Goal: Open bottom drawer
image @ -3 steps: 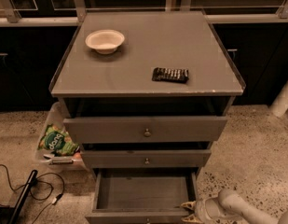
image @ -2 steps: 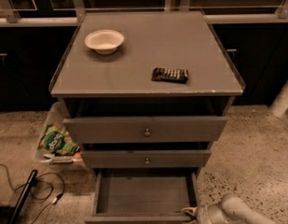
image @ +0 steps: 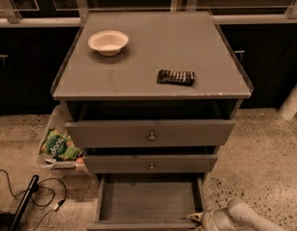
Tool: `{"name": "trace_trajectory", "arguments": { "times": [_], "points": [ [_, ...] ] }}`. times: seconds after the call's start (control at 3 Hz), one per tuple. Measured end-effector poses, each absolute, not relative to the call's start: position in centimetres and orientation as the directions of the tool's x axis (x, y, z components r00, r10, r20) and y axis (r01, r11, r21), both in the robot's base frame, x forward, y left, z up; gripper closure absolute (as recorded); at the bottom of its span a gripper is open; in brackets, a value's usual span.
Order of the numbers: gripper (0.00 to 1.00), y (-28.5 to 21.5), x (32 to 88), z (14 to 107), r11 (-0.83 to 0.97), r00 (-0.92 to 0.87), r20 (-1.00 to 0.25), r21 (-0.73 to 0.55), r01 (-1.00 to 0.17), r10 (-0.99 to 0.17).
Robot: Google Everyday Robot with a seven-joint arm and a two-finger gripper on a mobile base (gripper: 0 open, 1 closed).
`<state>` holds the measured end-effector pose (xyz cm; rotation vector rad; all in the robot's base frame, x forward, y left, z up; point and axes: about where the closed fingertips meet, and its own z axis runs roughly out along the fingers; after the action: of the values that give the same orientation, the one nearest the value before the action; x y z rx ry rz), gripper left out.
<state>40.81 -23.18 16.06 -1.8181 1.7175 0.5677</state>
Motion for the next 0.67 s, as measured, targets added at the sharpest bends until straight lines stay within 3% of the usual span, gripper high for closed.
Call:
{"name": "trace_trajectory", "arguments": {
  "times": [0.67],
  "points": [
    [0.11,-23.18,40.80,16.05,-0.014,0.086,-0.654,-0.114,-0.993,-0.752]
  ]
}}
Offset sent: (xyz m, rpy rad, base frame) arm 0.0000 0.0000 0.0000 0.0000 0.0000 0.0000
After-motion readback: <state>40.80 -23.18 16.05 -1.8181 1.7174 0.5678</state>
